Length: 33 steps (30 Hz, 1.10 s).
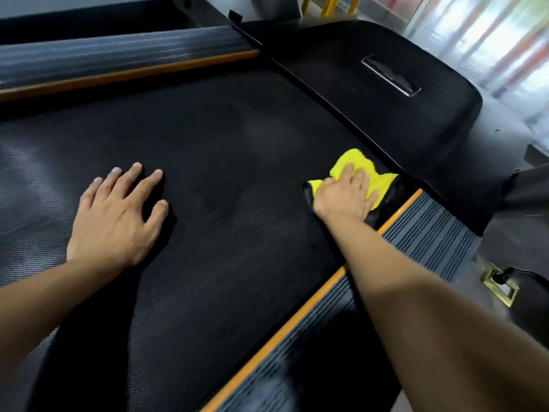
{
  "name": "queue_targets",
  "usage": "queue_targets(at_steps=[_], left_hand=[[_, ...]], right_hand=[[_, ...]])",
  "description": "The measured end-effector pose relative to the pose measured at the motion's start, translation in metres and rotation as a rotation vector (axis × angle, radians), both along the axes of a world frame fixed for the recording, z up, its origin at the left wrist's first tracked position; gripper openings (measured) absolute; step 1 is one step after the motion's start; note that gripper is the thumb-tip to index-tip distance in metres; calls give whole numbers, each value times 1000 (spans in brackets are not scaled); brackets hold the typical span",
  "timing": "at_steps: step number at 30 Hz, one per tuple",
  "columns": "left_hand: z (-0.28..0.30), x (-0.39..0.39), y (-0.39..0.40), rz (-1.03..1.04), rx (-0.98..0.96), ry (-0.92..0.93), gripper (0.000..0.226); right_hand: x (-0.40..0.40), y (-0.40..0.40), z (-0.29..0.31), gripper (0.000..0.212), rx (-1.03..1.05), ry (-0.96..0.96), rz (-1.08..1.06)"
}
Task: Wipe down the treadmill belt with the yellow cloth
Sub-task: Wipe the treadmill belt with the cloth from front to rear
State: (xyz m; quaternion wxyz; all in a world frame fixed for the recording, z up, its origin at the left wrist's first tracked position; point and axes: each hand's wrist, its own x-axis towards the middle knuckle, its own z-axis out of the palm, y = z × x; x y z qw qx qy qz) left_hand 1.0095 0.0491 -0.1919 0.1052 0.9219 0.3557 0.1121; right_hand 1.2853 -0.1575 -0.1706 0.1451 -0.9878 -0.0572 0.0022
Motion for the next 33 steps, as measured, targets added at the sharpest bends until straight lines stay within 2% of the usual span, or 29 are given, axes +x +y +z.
queue_targets(at_steps=[5,9,11,14,16,19,21,24,29,33], left_hand=[[2,3,-2,10,-3,32,64],[3,3,-3,18,-2,29,63],[5,3,-5,22,2,25,63],[4,2,-3,19,-15,-21,64],[6,-1,1,4,-71,-67,66],[13,-16,9,-35,-139,-87,65],[12,-32,13,-62,-82,-40,64],[11,-64,23,-14,-5,55,64],[15,-107,59,121,26,108,68],[16,-117,94,139,26,141,71]], right_hand=[[20,-3,2,60,-24,14,0],[-50,12,0,61,-64,-31,132],[-118,27,-4,63,-47,-67,299],[-226,47,-8,67,6,-86,657],[-260,51,-8,67,-7,-60,819],[-239,46,-8,68,-26,-90,995],[-210,47,-9,67,-28,-111,1070],[-169,73,-12,67,-42,-113,999],[-124,125,-11,63,-91,-94,892],[-152,120,-10,64,-64,-173,932]])
